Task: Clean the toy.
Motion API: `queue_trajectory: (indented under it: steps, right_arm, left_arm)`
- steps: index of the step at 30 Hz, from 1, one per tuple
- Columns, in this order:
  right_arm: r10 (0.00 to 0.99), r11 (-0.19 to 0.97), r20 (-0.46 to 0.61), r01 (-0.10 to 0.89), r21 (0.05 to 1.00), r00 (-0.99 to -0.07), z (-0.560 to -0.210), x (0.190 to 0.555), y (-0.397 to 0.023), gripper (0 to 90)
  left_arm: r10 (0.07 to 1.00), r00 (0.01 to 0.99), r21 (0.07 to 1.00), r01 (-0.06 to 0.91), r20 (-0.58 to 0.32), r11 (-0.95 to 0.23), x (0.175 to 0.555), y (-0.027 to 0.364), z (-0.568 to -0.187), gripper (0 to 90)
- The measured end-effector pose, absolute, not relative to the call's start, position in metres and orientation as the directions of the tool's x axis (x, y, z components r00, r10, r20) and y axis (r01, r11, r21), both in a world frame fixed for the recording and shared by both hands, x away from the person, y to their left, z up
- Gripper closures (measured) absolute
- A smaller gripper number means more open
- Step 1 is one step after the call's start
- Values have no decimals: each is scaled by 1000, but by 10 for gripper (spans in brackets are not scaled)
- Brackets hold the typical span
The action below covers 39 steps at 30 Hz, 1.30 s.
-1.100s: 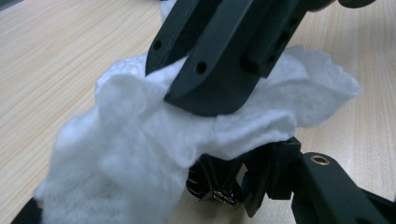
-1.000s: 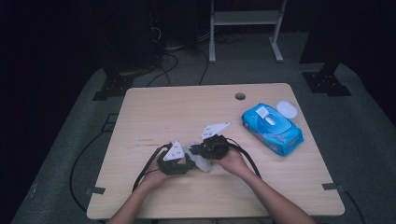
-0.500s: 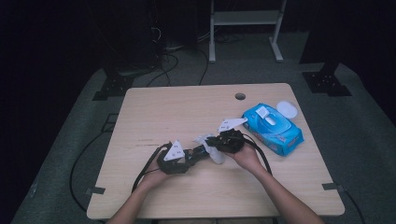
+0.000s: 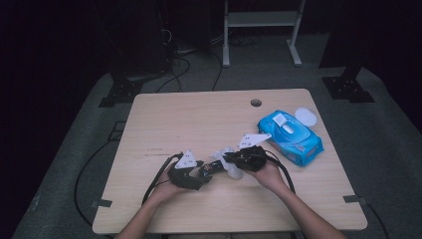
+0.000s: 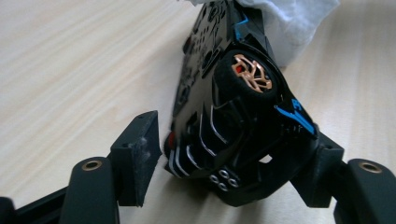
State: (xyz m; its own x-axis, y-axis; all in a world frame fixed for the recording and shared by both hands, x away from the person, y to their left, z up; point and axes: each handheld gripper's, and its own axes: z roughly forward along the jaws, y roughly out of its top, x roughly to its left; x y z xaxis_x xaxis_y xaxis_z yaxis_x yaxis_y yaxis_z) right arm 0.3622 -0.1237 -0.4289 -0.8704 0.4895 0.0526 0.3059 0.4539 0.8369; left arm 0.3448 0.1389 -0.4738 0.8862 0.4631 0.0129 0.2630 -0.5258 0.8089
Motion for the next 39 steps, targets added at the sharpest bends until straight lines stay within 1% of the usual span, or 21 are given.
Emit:
queue_trajectory:
  steps: [2, 8, 9, 12, 15, 19, 22, 26, 30, 33, 35, 37, 39]
  right_arm:
    - [485, 454, 56, 307, 836, -873, -429, 360, -125, 835]
    - [480, 445, 65, 306, 842, -875, -433, 352, -127, 836]
    - [477, 448, 66, 307, 840, -877, -434, 351, -127, 836]
    - [458, 480, 58, 301, 824, -887, -439, 347, -124, 835]
    - [452, 492, 62, 306, 815, -890, -445, 347, -122, 835]
    - [452, 492, 79, 323, 808, -888, -448, 351, -120, 834]
    - [465, 479, 100, 345, 807, -880, -450, 355, -120, 834]
    - [468, 479, 114, 360, 801, -876, -455, 360, -119, 833]
    - [466, 503, 69, 328, 800, -882, -454, 363, -116, 829]
    - [463, 504, 68, 326, 799, -883, -454, 366, -116, 829]
    - [462, 497, 81, 333, 801, -883, -455, 368, -116, 829]
    - [460, 492, 85, 333, 804, -884, -455, 368, -115, 829]
    - [461, 494, 85, 335, 802, -883, -455, 368, -115, 829]
  left_arm:
    - [457, 889, 810, 271, -5, -519, 345, 140, -474, 290]
    - [449, 893, 809, 273, -12, -520, 343, 143, -475, 252]
    - [450, 893, 809, 274, -14, -519, 343, 144, -475, 230]
    - [452, 892, 806, 257, 15, -534, 342, 145, -475, 199]
    - [457, 889, 799, 264, 15, -541, 345, 147, -477, 240]
    - [454, 890, 782, 252, 44, -570, 345, 144, -480, 211]
    - [456, 889, 798, 252, 32, -548, 347, 143, -478, 193]
    - [465, 884, 795, 254, 40, -551, 349, 141, -478, 184]
    - [469, 883, 801, 254, 38, -542, 350, 139, -478, 185]
    - [488, 873, 809, 268, 26, -523, 353, 138, -478, 145]
    - [486, 873, 804, 268, 29, -530, 354, 137, -479, 145]
    - [481, 876, 802, 273, 21, -532, 354, 135, -480, 148]
    - [473, 880, 802, 263, 28, -537, 353, 136, -480, 201]
